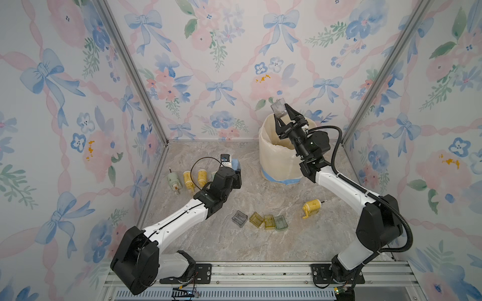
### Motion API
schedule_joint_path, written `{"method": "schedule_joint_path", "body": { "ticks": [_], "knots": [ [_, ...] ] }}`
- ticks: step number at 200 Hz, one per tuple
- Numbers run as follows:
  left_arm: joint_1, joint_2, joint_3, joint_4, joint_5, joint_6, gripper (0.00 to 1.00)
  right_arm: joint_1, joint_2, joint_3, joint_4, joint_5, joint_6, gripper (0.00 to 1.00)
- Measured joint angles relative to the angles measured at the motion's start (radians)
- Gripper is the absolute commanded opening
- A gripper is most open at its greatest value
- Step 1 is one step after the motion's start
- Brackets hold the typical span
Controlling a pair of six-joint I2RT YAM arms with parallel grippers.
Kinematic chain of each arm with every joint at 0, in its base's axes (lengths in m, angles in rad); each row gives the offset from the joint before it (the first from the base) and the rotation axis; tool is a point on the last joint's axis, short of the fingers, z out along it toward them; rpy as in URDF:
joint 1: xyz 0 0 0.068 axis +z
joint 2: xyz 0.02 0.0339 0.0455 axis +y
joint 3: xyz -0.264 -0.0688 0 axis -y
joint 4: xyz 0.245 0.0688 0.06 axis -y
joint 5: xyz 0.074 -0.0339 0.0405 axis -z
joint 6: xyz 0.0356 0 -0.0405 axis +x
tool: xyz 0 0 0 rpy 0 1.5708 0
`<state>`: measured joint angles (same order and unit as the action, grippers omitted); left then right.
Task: Take out the pencil sharpener tray and clean the shavings
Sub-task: Pour the shavings into the trash bin.
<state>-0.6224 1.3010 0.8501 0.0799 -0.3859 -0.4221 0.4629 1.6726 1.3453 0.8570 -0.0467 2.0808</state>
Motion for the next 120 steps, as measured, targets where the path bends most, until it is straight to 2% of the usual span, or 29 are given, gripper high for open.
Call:
{"method": "schedule_joint_path", "body": {
  "ticks": [71,120],
  "knots": [
    [-0.006,0.124,0.031,0.000,-0.083,-0.002,0.00,0.077,0.071,-0.057,0.135,0.235,0.007,0.47],
    [-0.006,0.164,0.035,0.001,-0.132,-0.002,0.00,0.098,0.102,-0.029,0.172,0.272,0.007,0.46]
  ]
}}
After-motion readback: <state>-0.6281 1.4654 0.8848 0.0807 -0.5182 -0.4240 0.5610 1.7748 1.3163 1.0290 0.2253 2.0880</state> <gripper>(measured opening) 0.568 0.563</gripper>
